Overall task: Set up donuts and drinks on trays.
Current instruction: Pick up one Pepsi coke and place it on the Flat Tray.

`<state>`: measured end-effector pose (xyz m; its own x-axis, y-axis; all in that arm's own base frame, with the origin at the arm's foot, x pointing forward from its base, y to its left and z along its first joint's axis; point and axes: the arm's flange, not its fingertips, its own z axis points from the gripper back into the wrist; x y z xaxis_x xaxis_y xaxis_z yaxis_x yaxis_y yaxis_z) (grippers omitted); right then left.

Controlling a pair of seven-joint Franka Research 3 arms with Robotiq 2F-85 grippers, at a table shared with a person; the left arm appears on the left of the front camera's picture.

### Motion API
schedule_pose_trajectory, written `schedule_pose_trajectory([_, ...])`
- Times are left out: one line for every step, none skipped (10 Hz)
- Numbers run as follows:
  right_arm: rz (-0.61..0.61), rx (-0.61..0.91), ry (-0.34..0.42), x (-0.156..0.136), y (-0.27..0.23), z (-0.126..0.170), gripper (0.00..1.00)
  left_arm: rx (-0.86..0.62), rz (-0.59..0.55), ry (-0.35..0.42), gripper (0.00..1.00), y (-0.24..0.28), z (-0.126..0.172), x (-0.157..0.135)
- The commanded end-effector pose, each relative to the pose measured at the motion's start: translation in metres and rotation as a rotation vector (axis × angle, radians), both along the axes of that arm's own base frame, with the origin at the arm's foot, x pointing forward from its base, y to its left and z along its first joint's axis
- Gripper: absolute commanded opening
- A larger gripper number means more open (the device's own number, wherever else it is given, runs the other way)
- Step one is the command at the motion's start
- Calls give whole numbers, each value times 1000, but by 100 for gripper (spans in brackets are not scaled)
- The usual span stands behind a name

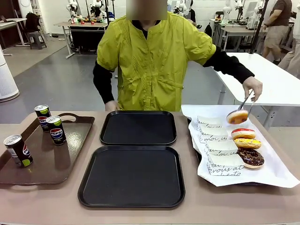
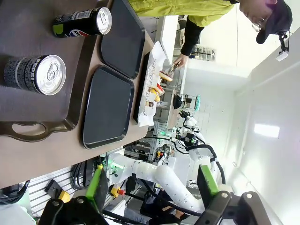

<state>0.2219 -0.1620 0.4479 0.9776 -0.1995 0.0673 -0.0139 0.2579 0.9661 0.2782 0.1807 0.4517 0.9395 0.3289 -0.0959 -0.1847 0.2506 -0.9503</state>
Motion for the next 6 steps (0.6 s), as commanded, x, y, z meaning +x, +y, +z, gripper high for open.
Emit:
schedule_pose_trajectory([-1,3,1,-1,1,-2,100,4,7,5,100,0,1,0])
schedule_pose_trajectory([-1,3,1,-1,1,-2,100,4,7,5,100,0,1,0])
schedule_pose_trajectory([-1,3,1,-1,1,-2,100,4,7,5,100,0,1,0])
schedule_pose_trajectory([-1,3,1,-1,1,-2,100,4,7,5,100,0,1,0])
schedule_pose_trajectory([-1,3,1,-1,1,-2,100,4,7,5,100,0,1,0])
schedule_pose_trajectory([-1,3,1,-1,1,-2,100,0,0,0,100,0,0,0])
